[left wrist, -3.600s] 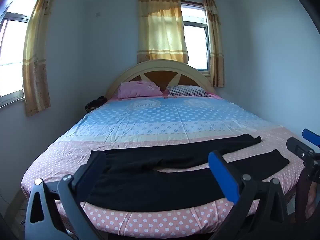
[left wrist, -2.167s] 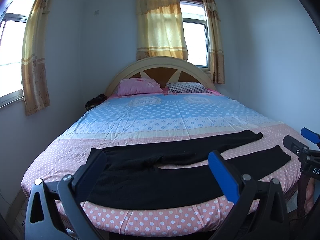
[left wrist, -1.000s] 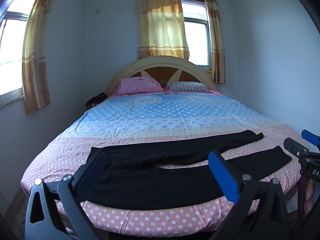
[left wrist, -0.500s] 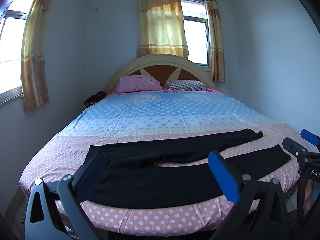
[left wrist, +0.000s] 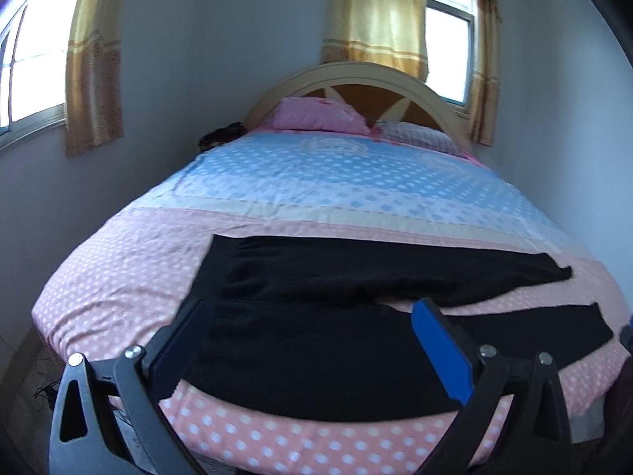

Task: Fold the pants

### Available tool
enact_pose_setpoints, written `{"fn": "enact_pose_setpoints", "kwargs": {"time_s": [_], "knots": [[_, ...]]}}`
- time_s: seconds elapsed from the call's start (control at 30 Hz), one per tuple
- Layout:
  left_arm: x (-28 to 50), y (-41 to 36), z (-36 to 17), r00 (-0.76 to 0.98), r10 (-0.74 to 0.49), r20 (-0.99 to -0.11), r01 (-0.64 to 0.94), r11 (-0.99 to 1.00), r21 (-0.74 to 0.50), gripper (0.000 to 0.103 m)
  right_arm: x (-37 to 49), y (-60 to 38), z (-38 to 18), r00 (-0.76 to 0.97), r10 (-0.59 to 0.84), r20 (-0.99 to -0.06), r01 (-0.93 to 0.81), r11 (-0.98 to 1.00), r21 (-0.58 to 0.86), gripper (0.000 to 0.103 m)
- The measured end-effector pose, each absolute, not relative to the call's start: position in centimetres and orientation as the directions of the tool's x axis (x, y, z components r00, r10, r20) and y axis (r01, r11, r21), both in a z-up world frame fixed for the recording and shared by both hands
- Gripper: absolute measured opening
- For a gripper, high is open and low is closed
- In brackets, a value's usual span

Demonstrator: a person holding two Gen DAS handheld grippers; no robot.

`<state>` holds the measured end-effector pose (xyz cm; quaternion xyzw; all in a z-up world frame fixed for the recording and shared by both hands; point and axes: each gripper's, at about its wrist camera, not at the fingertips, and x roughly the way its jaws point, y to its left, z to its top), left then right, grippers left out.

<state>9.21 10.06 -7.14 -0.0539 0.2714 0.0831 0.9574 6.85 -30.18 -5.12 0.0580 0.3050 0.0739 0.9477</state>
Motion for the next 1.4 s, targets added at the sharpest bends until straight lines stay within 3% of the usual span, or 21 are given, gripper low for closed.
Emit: {"fn": "enact_pose_setpoints", "kwargs": {"time_s": [0.17, 0.33, 0.67, 0.9, 0.97, 1.1, 1.23, 1.4], "knots": [[15.2, 18.1, -9.5, 0.789, 0.196, -0.583, -0.306, 0.947, -0.096, 0.103, 10.1, -32.5, -8.0, 0.771, 0.159, -0.617, -0.076, 0.984, 0.158, 0.080], [21.8, 22.3, -12.2, 0.733, 0.194, -0.652, -0.286, 0.958, -0.035, 0.101, 13.6, -34.8, -9.9, 0.739, 0.087, -0.668, -0.020, 0.994, 0.108, 0.076], [31.9, 25.5, -17.2, 0.640, 0.070, -0.765, -0.171, 0.984, -0.053, 0.068, 19.5, -39.8, -9.6, 0.752, -0.019, -0.659, 0.055, 0.998, 0.034, 0.076], [33.5, 26.4, -18.8, 0.606, -0.006, -0.796, -0.133, 0.985, -0.109, 0.054, 25.6, -45.7, -9.5, 0.733, -0.035, -0.679, 0.136, 0.986, 0.096, 0.076], [33.4, 26.6, -18.6, 0.615, -0.045, -0.788, -0.109, 0.984, -0.142, 0.032, 27.4, -47.6, -9.8, 0.721, -0.048, -0.691, 0.181, 0.976, 0.121, 0.076], [33.2, 26.7, -18.5, 0.618, -0.048, -0.785, -0.110, 0.983, -0.147, 0.030, 30.5, -51.5, -10.8, 0.689, -0.040, -0.724, 0.263, 0.944, 0.198, 0.076], [33.8, 26.6, -18.7, 0.616, -0.043, -0.786, -0.105, 0.985, -0.136, 0.031, 33.0, -54.0, -12.1, 0.652, -0.064, -0.756, 0.309, 0.932, 0.188, 0.076], [34.7, 26.1, -18.6, 0.600, -0.010, -0.800, -0.101, 0.991, -0.088, 0.040, 36.0, -56.1, -13.5, 0.608, -0.037, -0.793, 0.309, 0.931, 0.193, 0.076]]}}
